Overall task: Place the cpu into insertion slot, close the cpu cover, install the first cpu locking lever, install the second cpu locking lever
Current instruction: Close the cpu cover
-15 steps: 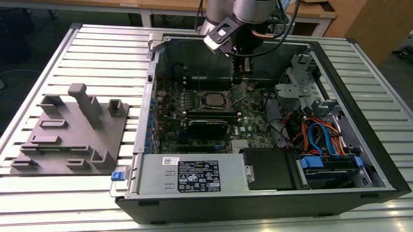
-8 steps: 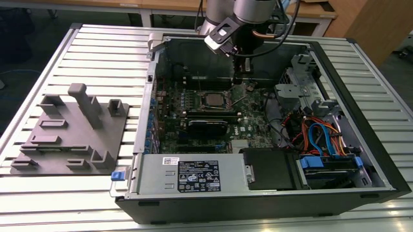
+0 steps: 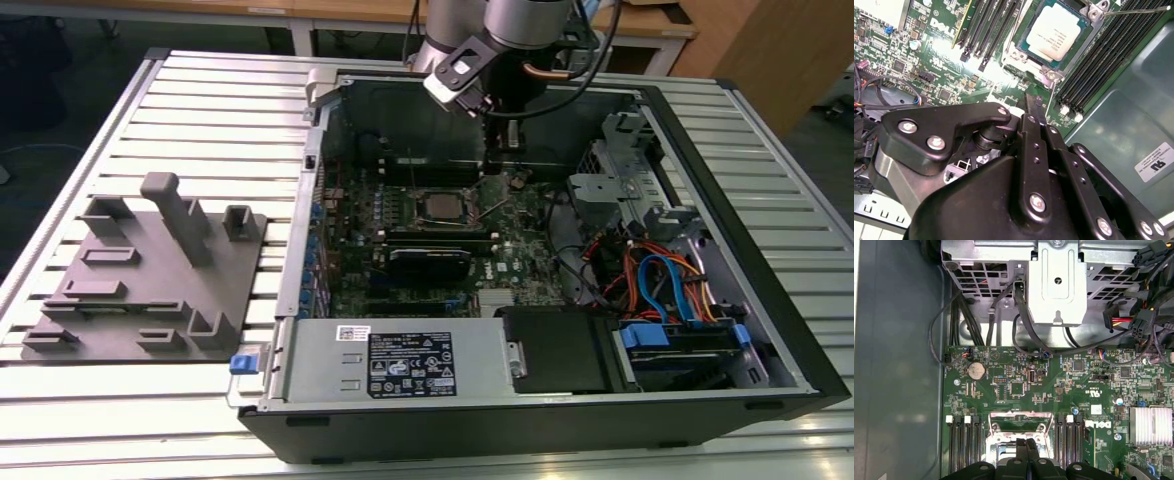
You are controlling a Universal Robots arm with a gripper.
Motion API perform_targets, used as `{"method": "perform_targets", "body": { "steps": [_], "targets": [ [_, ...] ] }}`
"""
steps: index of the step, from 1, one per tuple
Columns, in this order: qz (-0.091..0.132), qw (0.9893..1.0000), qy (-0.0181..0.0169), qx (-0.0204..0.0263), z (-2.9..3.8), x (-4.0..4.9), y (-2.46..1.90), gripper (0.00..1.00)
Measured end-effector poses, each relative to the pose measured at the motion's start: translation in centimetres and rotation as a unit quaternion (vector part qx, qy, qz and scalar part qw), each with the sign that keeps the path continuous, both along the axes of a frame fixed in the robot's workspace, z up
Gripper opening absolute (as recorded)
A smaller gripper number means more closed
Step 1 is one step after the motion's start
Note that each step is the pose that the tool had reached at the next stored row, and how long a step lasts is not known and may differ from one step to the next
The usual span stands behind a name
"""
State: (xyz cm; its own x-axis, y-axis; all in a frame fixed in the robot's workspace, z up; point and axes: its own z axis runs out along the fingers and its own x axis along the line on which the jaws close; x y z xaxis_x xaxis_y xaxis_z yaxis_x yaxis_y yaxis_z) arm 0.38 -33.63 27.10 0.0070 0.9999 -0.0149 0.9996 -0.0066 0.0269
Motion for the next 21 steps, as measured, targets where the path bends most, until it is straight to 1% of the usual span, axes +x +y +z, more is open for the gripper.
{"method": "perform_targets", "body": {
  "steps": [21],
  "targets": [
    [0.0,1.0,0.0,0.0,0.0,0.36,0.0,0.1]
  ]
}}
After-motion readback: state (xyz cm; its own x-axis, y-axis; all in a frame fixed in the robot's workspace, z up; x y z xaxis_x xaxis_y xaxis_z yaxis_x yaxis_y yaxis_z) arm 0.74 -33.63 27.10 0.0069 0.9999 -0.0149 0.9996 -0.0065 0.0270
